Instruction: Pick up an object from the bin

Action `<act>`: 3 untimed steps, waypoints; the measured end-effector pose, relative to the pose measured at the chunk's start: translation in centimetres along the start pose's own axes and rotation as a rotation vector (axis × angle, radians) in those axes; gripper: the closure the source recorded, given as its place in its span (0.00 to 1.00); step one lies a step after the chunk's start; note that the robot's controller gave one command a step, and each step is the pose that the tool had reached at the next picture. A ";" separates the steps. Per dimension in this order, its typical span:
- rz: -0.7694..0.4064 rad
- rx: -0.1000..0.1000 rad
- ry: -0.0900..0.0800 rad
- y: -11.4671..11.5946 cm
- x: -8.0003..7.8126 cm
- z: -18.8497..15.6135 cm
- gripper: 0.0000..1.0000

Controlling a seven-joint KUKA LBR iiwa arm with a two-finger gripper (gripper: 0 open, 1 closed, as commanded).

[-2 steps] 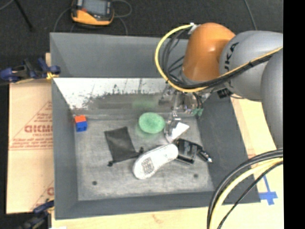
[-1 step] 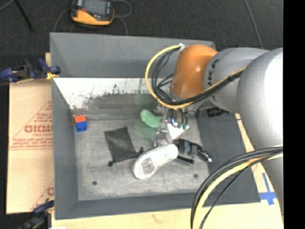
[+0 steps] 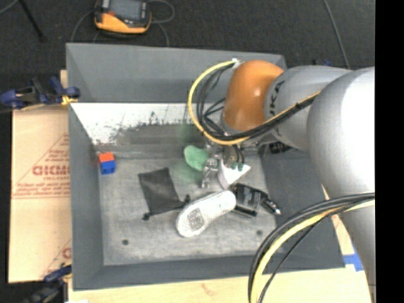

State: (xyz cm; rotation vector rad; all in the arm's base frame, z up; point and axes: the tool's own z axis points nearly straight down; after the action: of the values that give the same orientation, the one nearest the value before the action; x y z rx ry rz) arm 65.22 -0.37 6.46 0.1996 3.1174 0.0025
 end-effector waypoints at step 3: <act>-0.005 0.002 0.002 0.0 0.2 -0.6 1.00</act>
Offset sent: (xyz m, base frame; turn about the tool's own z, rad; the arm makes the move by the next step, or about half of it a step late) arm -0.0001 -0.0001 0.0473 0.0000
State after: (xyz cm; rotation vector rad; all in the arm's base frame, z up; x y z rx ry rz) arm 65.02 -0.34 7.03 0.1916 3.1199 0.0000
